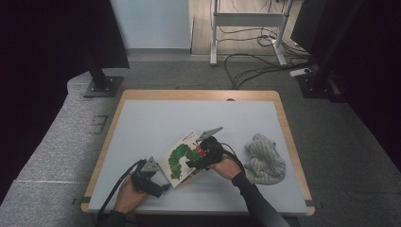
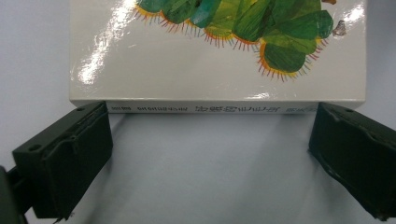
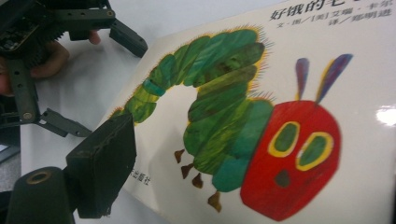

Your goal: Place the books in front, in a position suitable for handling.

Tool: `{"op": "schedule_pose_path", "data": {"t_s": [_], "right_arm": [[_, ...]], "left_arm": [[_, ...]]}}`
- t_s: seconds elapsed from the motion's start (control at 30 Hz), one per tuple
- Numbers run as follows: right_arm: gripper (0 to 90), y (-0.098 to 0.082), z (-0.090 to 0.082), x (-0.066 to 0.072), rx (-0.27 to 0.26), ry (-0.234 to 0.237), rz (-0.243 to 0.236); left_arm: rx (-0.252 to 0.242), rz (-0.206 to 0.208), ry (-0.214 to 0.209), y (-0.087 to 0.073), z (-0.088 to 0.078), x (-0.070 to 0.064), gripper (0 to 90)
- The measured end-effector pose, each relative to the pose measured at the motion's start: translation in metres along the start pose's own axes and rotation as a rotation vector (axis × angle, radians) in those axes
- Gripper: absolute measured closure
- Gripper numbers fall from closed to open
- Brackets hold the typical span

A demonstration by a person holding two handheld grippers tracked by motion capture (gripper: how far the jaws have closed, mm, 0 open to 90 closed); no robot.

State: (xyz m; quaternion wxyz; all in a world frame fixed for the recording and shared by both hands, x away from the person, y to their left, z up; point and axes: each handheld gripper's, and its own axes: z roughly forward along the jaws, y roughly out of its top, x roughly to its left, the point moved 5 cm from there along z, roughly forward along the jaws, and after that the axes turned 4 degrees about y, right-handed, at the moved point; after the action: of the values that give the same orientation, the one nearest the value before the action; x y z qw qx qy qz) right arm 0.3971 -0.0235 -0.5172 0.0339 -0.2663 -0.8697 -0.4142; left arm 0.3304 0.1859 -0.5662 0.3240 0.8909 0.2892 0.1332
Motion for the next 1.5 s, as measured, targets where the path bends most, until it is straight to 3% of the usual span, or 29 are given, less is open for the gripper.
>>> {"op": "schedule_pose_path", "data": {"t_s": [0.17, 0.27, 0.6, 0.83, 1.1, 1.33, 1.5], "right_arm": [[13.1, 0.000, -0.003, -0.008, 0.044, -0.033, -0.025], [13.1, 0.001, -0.005, -0.012, 0.061, -0.025, -0.029], [20.3, 0.004, -0.010, -0.017, 0.143, -0.011, -0.110], [26.7, 0.001, -0.015, -0.016, 0.146, 0.005, -0.124], [30.2, -0.002, -0.018, -0.013, 0.134, -0.012, -0.136], [33.8, -0.005, -0.023, -0.010, 0.112, -0.026, -0.154], [35.7, -0.011, -0.026, -0.009, 0.107, -0.030, -0.145]], "left_arm": [[0.000, -0.001, 0.000, 0.000, 0.000, 0.000, 0.0], [0.000, -0.001, -0.001, 0.000, 0.000, 0.000, 0.0], [0.000, -0.002, 0.000, 0.000, 0.000, 0.000, 0.0], [0.000, -0.003, -0.001, 0.000, 0.000, 0.000, 0.0], [0.002, -0.014, 0.000, 0.000, -0.001, 0.000, 0.0], [0.007, -0.055, -0.012, 0.000, -0.004, 0.004, 0.0], [-0.020, -0.078, -0.034, 0.004, -0.008, 0.005, 0.0]]}}
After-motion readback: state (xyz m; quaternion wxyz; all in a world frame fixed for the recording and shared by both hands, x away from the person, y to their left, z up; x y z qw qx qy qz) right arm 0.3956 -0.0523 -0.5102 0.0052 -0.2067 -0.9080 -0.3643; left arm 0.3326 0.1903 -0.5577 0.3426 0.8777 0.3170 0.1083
